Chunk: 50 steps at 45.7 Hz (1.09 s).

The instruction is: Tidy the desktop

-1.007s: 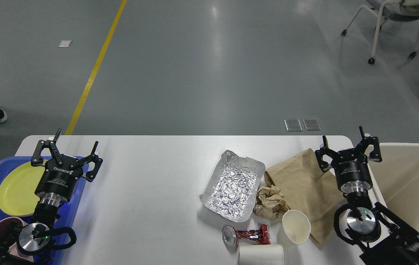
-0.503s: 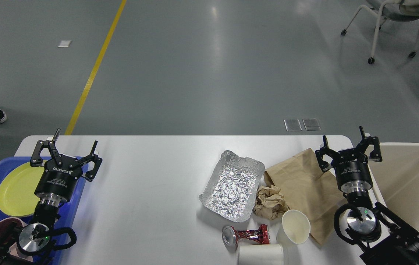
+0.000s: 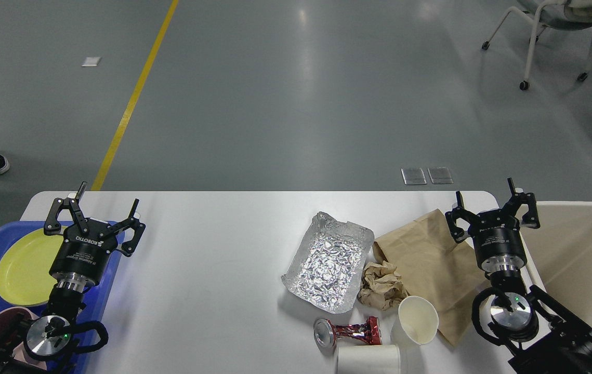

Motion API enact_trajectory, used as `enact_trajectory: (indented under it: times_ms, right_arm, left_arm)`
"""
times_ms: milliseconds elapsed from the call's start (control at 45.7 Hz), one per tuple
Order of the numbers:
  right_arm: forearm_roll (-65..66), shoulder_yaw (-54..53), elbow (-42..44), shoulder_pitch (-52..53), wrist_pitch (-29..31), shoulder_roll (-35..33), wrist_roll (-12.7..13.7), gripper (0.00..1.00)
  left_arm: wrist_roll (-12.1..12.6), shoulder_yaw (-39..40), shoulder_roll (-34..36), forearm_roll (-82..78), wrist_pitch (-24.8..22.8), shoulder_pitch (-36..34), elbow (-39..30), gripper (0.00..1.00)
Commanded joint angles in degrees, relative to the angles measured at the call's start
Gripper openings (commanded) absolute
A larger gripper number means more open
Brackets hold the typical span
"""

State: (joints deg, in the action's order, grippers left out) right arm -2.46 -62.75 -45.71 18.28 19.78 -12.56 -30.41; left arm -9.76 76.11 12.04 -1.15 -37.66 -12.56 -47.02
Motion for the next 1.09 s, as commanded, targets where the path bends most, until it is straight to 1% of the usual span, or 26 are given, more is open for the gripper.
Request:
enact_trajectory:
  times_ms: [0,263,460,569,744,1072]
  right_arm:
    - [0.08,0.17,0.0,0.0,0.0,0.0,0.0,1.0]
    - [0.0,-0.26,-0.52,-0.18,0.61,0.0,-0.35,1.0]
    - [0.0,-2.11,-0.09,-0.18,4.31,-0.18,-0.44,1.0]
    - [0.0,-3.25,-0.44,-0.53,4.66,-0.27,-0.35,1.0]
    - [0.0,-2.55,0.09,-2.37,4.92,-1.32,0.7,1.0]
    - [0.0,-3.08,0.18,-2.72,4.31,-1.5,0.7,1.0]
  left_arm:
    - [0.0,0.0,0.0,0.01,-0.05,0.0,0.0,0.96]
    - [0.0,0.09,0.0,0.01,-0.13,0.0,0.0,0.96]
    - [0.0,0.09,0.0,0.01,-0.13,0.08,0.0,0.96]
    - [0.0,0.09,0.0,0.01,-0.13,0.08,0.0,0.96]
    - [0.0,0.09,0.0,0.01,-0.13,0.08,0.0,0.96]
    - [0.0,0.09,0.0,0.01,-0.13,0.0,0.0,0.96]
